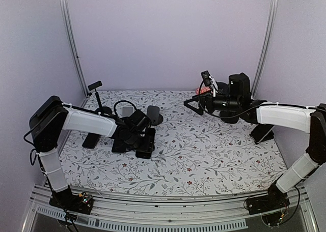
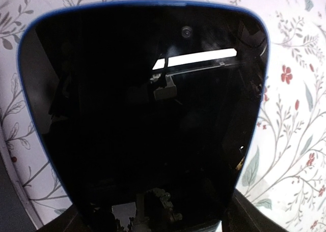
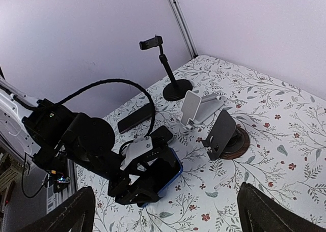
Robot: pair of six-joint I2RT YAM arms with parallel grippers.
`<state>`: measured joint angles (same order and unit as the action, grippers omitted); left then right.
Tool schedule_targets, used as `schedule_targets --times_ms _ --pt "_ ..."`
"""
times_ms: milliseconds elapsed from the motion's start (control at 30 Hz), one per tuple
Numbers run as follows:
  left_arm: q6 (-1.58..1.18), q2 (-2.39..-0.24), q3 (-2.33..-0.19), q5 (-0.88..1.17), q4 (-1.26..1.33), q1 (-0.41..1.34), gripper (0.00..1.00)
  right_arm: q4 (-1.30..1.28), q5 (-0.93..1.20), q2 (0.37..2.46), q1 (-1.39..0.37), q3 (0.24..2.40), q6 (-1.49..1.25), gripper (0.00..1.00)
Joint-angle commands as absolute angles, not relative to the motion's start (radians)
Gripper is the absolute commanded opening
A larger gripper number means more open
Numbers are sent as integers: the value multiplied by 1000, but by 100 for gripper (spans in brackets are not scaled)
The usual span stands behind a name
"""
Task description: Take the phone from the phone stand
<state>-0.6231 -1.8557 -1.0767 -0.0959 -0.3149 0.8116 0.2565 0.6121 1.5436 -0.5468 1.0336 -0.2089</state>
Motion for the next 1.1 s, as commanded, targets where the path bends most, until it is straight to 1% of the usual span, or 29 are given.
schedule_targets --times_ms 0,233,400,700,867,1067 --pt "-638 -1885 -1126 -98 -305 818 57 259 547 1448 -542 983 -196 100" --pt "-656 -1938 -1170 -85 -309 819 61 252 526 1408 -532 935 -190 99" --pt "-686 -1992 -1214 -86 -349 825 68 252 523 1389 -520 909 -199 99" --pt "-794 -1989 -1175 -103 -393 856 74 248 524 1365 -509 870 -195 99" --pt "-816 -1978 -1145 -133 -398 864 85 250 526 1363 -505 857 -193 99" --pt "-796 -1994 -1167 -155 -417 864 91 248 525 1355 -502 851 -192 99"
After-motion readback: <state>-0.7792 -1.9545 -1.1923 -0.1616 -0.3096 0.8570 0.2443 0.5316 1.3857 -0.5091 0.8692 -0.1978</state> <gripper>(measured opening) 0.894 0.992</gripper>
